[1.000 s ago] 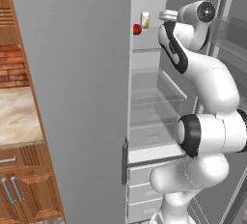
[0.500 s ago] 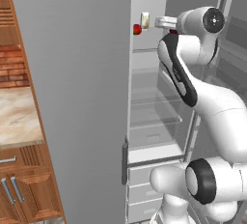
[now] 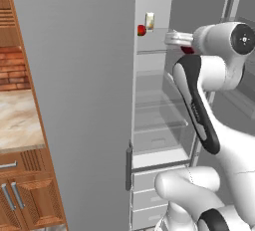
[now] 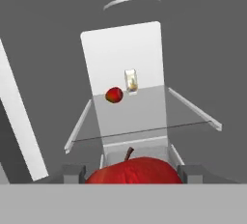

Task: Pick the apple and mango from the fridge and place them on the plate next to the blender to make a fruit smoothie.

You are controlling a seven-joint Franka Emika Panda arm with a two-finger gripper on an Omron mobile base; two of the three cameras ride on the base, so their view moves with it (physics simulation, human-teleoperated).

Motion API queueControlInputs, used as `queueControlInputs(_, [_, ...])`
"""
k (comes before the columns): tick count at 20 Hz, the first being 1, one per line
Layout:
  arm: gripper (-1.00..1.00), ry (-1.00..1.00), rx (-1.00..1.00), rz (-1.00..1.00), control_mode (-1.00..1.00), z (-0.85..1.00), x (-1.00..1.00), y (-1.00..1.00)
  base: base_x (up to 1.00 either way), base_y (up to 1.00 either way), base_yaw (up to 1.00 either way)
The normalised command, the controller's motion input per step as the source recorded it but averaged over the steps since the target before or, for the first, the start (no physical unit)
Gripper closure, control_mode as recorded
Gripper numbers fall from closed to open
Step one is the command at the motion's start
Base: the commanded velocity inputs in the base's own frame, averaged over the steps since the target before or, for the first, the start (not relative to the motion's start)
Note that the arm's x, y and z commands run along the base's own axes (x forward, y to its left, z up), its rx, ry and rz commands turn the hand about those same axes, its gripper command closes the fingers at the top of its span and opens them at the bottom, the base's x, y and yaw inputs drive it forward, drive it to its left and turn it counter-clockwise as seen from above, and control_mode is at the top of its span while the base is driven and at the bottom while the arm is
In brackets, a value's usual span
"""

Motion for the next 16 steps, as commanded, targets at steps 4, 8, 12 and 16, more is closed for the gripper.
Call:
queueControlInputs(4, [1.00, 0.39, -0.04, 0.08, -1.00, -0.62, -1.00, 0.00, 0.00, 0.00, 0.00])
queueControlInputs(8, [1.00, 0.51, -0.18, 0.06, -1.00, -0.92, -0.97, 0.03, 0.00, 0.00, 0.00])
queueControlInputs(12, [1.00, 0.08, -0.19, 0.08, -1.00, -0.61, -0.34, 0.12, 0.00, 0.00, 0.00])
queueControlInputs(16, [1.00, 0.01, 0.00, 0.00, -1.00, 0.00, 0.00, 0.00, 0.00, 0.00, 0.00])
